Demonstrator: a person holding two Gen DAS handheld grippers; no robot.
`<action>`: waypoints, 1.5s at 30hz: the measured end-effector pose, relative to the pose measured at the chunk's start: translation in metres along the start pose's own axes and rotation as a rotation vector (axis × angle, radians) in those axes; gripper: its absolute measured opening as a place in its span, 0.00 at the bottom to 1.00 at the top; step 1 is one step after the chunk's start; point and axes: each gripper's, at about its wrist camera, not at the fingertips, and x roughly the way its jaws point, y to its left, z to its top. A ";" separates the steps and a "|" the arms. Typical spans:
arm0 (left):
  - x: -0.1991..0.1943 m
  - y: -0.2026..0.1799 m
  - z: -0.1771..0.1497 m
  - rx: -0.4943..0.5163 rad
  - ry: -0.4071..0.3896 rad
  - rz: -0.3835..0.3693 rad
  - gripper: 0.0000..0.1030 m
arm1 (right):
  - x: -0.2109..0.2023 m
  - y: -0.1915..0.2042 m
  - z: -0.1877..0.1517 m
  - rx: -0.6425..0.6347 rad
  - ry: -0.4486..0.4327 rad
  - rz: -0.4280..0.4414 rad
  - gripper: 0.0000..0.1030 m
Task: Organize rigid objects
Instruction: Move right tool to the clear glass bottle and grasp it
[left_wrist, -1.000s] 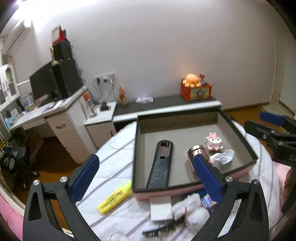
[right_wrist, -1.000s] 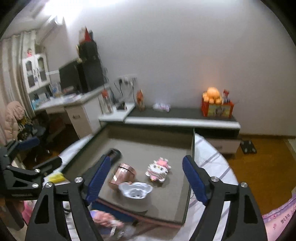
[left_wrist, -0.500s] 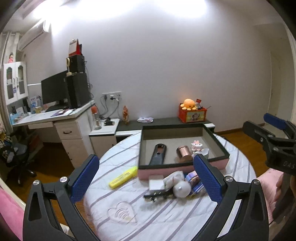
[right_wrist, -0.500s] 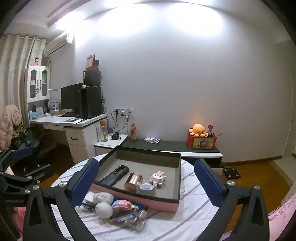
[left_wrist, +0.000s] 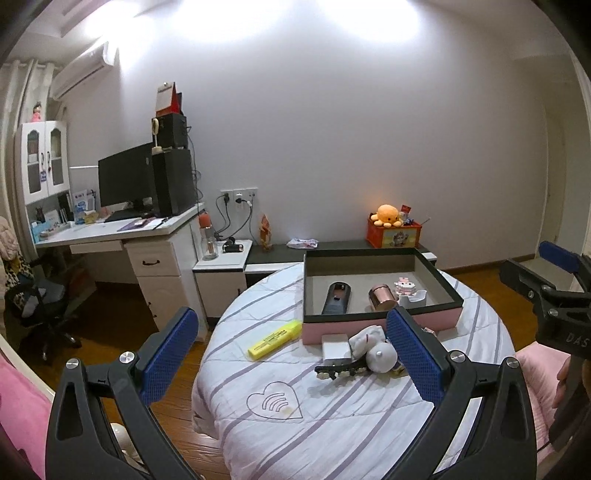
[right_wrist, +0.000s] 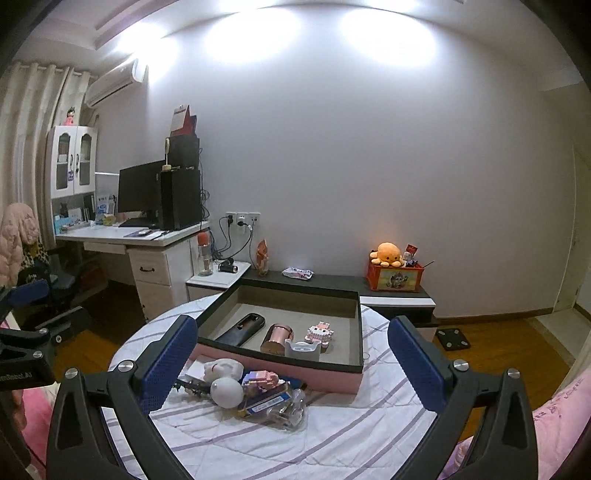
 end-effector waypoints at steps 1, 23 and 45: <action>0.000 0.001 -0.001 0.002 0.004 -0.002 1.00 | 0.000 0.000 -0.001 -0.001 0.003 -0.001 1.00; 0.081 0.015 -0.060 0.031 0.259 0.025 1.00 | 0.087 -0.009 -0.075 0.031 0.314 -0.015 1.00; 0.130 -0.007 -0.082 0.110 0.383 -0.030 1.00 | 0.170 -0.013 -0.119 -0.042 0.605 0.002 1.00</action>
